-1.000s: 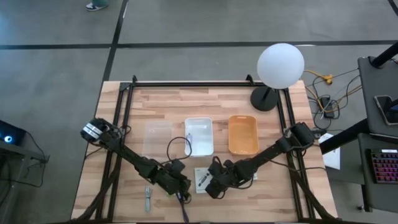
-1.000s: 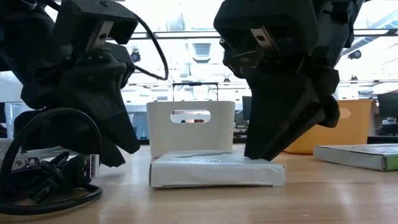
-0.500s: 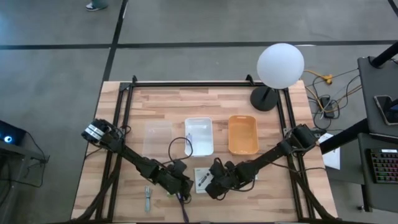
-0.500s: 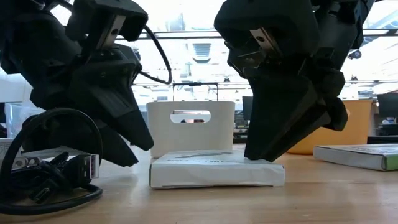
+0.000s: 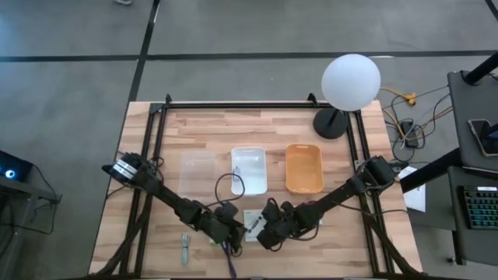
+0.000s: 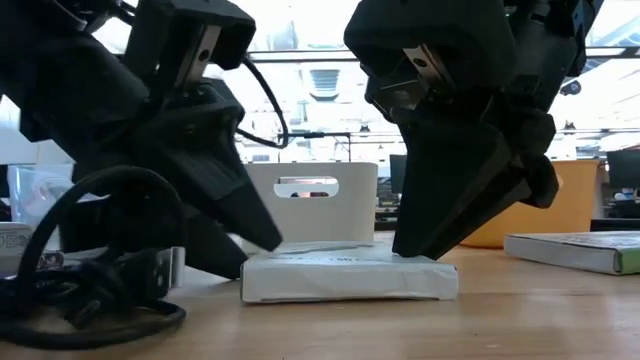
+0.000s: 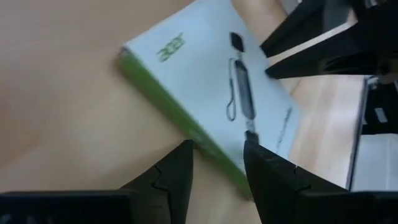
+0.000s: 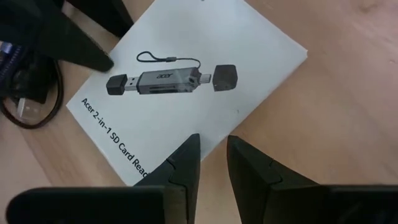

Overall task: Pick and place items into bin
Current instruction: Put the left white card reader box into the orange bin

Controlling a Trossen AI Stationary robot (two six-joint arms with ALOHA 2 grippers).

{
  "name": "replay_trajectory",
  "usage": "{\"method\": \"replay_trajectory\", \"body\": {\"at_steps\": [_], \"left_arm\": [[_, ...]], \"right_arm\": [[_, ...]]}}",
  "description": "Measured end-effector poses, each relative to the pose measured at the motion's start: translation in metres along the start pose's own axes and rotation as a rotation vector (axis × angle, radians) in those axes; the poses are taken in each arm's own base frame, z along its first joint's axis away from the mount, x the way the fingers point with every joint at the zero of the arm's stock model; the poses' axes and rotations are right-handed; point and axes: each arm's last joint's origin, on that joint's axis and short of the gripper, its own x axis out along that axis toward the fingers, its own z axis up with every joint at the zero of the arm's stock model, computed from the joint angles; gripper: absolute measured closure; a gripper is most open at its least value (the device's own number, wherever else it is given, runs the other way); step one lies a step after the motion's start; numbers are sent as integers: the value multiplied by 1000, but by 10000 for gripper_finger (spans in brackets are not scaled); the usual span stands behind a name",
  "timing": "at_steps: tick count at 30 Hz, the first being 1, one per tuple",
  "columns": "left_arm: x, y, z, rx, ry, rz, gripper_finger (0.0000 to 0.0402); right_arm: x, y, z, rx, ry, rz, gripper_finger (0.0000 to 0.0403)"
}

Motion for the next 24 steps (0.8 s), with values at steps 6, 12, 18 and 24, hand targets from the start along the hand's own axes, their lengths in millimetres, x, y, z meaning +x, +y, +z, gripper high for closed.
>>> {"method": "replay_trajectory", "body": {"at_steps": [6, 12, 18, 24], "left_arm": [[3, -5, 7, 29, -37, -36, 272], [-2, -23, 14, 85, -79, -86, 272], [-7, -46, 25, 147, -125, -155, 272], [-1, -36, 21, 158, -66, -85, 272]], "right_arm": [[2, 3, -3, 8, 36, 35, 335], [0, 5, -14, 14, 59, 38, 335], [0, 5, -20, -5, 84, 45, 335], [0, 5, -19, 0, 62, 38, 335]]}}
